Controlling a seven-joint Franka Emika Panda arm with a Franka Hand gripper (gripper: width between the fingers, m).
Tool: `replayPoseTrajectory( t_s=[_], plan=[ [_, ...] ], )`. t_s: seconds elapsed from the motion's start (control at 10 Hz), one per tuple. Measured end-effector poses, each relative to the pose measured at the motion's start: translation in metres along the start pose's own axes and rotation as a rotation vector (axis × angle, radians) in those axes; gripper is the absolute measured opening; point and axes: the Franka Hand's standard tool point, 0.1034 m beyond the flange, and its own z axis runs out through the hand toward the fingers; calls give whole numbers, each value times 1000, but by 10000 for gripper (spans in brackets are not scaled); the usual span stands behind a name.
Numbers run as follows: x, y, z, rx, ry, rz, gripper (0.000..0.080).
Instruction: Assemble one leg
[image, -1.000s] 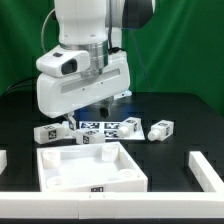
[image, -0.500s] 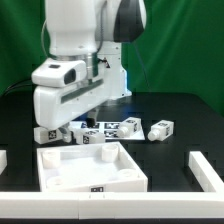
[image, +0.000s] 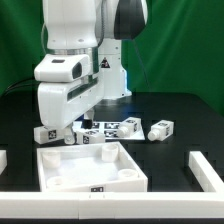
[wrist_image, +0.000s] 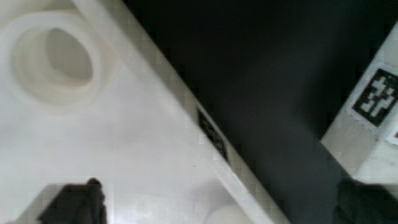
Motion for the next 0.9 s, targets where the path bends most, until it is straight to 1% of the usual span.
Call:
replayPoseTrajectory(
  t_s=[0.1, 0.2, 0.3, 0.5, 0.6, 0.9],
  plan=[
    [-1, 1, 0, -3, 0, -8, 649],
    [-3, 11, -2, -58, 5, -140, 649],
    [-3, 19, 0, -84, 3, -271, 649],
    [7, 20, 19, -66, -15, -408, 649],
    [4, 21, 17, -68, -16, -392, 649],
    [3, 20, 19, -65, -16, -391, 649]
  ],
)
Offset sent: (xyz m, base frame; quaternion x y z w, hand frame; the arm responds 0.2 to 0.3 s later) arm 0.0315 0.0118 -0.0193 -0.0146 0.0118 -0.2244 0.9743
